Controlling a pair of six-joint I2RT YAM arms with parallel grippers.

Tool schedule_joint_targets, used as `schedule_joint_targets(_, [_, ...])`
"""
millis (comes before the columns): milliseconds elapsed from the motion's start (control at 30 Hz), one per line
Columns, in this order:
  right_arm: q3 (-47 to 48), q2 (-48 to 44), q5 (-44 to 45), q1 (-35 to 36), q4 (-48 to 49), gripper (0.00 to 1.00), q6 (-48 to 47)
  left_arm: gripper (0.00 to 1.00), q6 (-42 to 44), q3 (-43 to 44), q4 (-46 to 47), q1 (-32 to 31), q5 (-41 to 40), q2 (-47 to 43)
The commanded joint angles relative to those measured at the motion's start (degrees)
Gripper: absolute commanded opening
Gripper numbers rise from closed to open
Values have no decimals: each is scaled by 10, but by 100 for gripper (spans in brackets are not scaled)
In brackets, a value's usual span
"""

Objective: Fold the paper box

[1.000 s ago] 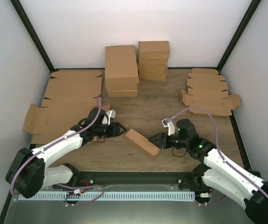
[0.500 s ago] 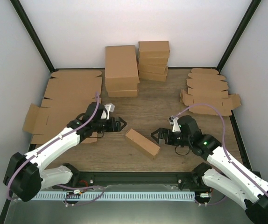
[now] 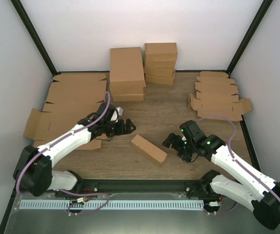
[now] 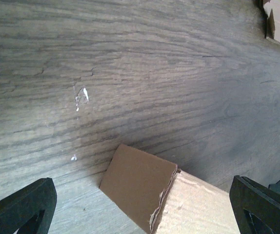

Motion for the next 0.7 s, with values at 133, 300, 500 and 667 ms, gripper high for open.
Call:
schedule_joint_targets(133, [17, -26, 19, -1, 63, 100, -64, 100, -2, 9, -14, 2, 12, -20])
schedule_joint_targets(300, [50, -12, -14, -1, 104, 100, -269, 100, 15, 0, -19, 1, 19, -39])
schedule_joint_targets(500, [66, 91, -52, 27, 160, 94, -365, 100, 17, -1, -37, 1, -40, -87])
schedule_joint_targets(667, [110, 164, 41, 108, 165, 100, -413, 100, 11, -1, -55, 3, -101, -150])
